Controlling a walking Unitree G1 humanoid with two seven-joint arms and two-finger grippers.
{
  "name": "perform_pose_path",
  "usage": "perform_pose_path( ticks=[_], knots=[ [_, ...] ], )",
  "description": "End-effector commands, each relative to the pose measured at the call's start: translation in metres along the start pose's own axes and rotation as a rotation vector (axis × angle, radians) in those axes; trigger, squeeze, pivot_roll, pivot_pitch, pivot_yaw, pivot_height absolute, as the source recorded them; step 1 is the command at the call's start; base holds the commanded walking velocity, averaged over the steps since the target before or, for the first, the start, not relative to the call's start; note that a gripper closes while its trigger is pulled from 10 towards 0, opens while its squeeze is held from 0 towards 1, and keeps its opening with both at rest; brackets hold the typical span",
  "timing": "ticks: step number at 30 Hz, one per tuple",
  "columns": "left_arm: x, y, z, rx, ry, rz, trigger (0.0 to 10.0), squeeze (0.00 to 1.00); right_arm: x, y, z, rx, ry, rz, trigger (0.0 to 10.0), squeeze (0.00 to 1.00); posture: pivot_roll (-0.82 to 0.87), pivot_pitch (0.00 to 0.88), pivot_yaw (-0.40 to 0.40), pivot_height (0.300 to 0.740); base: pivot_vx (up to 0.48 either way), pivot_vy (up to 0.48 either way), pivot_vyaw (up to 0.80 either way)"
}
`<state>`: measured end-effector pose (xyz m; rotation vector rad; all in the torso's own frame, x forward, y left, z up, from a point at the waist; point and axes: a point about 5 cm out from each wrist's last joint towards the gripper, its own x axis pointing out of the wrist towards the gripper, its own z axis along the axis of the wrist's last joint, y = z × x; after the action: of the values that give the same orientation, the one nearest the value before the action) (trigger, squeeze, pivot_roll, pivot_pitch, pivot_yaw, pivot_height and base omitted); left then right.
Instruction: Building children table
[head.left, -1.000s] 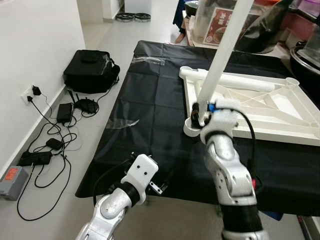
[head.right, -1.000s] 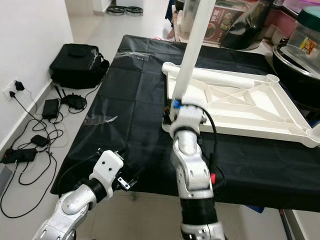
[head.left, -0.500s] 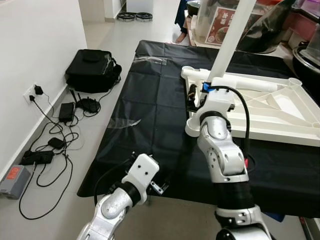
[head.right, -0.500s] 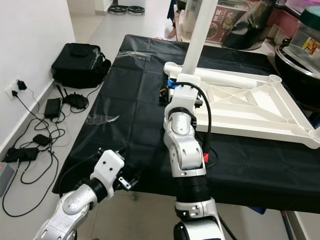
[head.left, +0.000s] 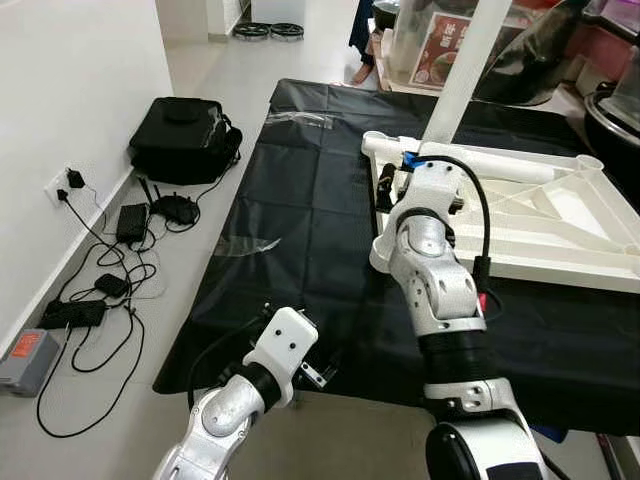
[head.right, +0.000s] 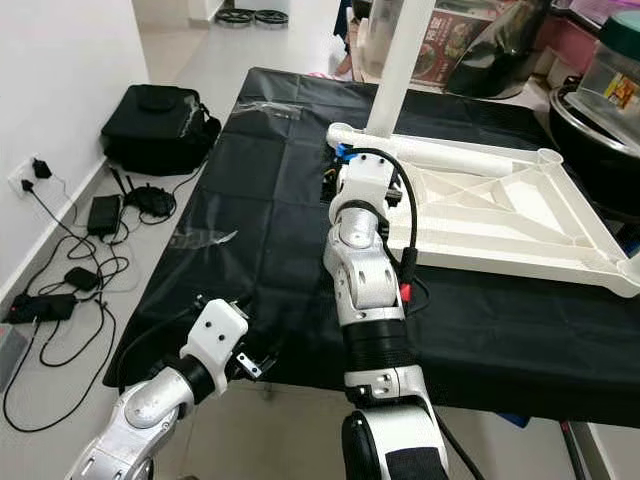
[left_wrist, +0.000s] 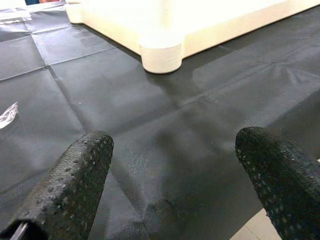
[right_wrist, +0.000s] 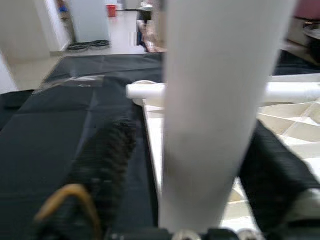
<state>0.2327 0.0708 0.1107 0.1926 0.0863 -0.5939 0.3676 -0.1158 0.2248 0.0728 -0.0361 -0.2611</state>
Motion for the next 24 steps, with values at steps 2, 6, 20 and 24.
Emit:
perform_pose_path(
  ticks=[2,6,20,24],
  knots=[
    [0.0,-0.003,0.0,-0.004,0.0,-0.001,10.0,0.0,0.002,0.005,-0.004,0.007,0.018,0.022,0.0,0.0,0.12,0.074,-0.125,0.74,0.0,0.0,0.0],
    [-0.001,-0.003,0.0,-0.006,0.001,0.0,10.0,0.0,0.002,0.007,-0.006,0.009,0.027,0.03,0.0,0.0,0.12,0.074,-0.124,0.74,0.0,0.0,0.0],
    [-0.001,-0.003,0.0,-0.013,0.002,-0.002,10.0,0.0,-0.011,0.009,-0.007,0.13,0.121,0.566,0.0,0.0,0.1,0.081,-0.108,0.74,0.0,0.0,0.0],
    [0.0,-0.003,0.0,-0.016,0.003,-0.006,10.0,0.0,-0.015,-0.005,-0.009,0.113,0.148,0.7,0.0,0.0,0.1,0.08,-0.108,0.74,0.0,0.0,0.0]
  ],
)
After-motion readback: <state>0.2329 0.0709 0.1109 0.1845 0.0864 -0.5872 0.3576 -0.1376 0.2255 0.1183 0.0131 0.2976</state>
